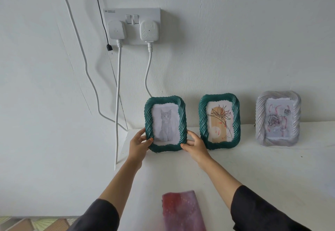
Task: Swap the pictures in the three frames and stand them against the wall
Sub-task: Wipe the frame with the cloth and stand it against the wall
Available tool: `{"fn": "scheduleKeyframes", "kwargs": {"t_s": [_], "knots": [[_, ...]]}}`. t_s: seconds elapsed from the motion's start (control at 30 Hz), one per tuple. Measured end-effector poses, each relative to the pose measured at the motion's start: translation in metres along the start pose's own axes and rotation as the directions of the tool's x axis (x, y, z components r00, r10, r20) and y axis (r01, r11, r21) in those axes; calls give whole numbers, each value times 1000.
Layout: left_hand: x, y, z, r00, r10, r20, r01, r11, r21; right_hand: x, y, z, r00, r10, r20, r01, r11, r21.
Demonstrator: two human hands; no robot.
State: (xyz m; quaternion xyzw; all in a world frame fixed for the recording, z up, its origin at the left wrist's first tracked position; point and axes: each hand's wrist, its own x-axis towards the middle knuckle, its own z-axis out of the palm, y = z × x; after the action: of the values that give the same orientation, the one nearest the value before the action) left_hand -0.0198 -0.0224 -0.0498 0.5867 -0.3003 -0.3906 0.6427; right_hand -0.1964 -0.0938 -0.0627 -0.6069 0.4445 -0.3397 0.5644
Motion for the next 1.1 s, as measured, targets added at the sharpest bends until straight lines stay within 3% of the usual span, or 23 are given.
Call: {"fn": "scheduleKeyframes", "kwargs": {"t_s": [0.23,0.33,0.4,0.47,0.57,0.63,0.73,0.8,0.9,1.0,1.1], "knots": [[-1,1,1,1000,-1,-17,1,1000,14,-2,-2,0,1000,13,9,-13,1000,-24],[-5,2,8,986,53,-160,-40,996,83,-8,-6,-1,998,57,15,-57,998,-24],[-13,5,18,922,194,-335,-144,975,169,-15,-7,-6,994,105,39,-105,994,-14],[-24,11,34,813,389,-433,-294,916,272,-25,-6,-17,986,152,75,-148,987,-60],[-39,18,64,702,637,-317,-506,760,407,-38,-11,-51,996,90,21,-86,985,-153],[-47,21,88,720,686,-107,-610,699,373,-41,-21,-79,984,-90,-151,62,982,-178],[-53,17,125,801,550,237,-598,719,353,-31,-36,-120,852,-292,-435,201,949,-243],[-50,10,144,849,398,349,-522,740,424,-19,-38,-139,810,-342,-477,224,931,-288],[-40,3,162,904,227,362,-402,740,539,-7,-34,-154,879,-354,-320,253,914,-316],[-31,-4,170,935,162,316,-324,752,575,0,-25,-160,929,-340,-149,294,918,-266],[-27,-9,173,957,150,248,-270,771,577,3,-18,-167,932,-339,-131,297,917,-266]]}}
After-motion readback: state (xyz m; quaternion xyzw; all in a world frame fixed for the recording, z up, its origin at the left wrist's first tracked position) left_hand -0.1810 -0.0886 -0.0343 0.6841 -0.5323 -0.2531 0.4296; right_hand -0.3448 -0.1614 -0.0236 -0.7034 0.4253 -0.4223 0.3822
